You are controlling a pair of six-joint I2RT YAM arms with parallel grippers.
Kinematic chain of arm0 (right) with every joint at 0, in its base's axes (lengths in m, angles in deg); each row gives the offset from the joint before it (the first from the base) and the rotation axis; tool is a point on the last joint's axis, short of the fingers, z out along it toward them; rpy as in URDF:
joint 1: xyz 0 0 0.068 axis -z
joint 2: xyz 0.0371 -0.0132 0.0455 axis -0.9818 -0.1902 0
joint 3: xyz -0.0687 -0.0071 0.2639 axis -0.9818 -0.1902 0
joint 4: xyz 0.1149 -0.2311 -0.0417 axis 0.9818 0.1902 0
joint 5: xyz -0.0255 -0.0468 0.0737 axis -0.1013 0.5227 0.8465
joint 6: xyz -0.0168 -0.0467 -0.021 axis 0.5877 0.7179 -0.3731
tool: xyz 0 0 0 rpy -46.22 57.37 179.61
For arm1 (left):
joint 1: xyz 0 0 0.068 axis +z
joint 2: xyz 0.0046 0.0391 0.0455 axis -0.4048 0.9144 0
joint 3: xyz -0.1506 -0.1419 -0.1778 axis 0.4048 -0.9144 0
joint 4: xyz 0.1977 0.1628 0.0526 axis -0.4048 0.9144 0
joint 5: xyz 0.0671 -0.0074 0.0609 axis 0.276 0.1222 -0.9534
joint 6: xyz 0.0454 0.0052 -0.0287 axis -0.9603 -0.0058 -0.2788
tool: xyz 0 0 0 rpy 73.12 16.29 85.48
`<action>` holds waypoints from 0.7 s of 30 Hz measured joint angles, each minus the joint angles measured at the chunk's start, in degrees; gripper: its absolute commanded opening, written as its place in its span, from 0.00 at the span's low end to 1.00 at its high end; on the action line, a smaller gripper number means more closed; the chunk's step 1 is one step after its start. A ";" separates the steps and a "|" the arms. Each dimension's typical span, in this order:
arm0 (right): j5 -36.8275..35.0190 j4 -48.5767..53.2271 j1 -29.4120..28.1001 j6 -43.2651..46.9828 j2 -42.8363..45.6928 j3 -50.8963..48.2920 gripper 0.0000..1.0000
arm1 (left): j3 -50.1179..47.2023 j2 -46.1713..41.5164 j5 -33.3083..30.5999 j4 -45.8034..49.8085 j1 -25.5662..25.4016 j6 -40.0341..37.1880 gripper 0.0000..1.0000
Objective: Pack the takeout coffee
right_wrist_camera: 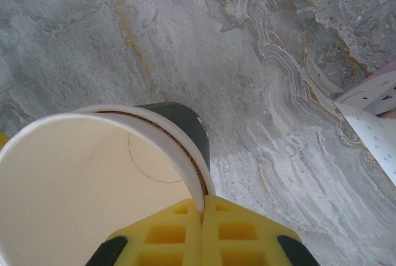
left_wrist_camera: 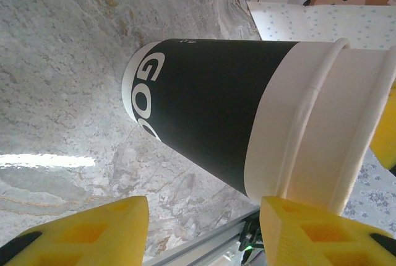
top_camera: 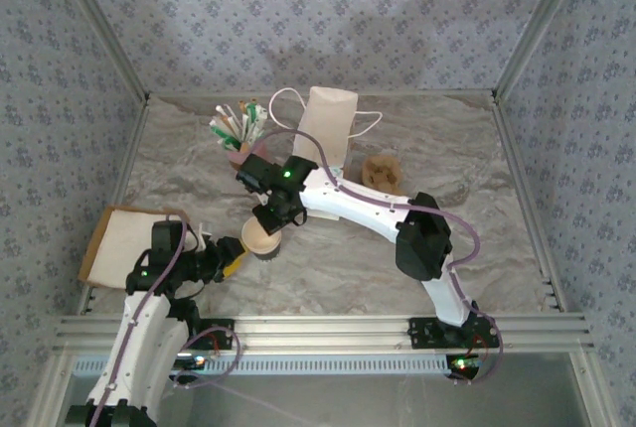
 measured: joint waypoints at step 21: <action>8.37 -2.89 3.63 -1.18 1.16 -3.06 0.00 | -2.16 -7.74 0.00 -2.67 0.79 3.30 0.55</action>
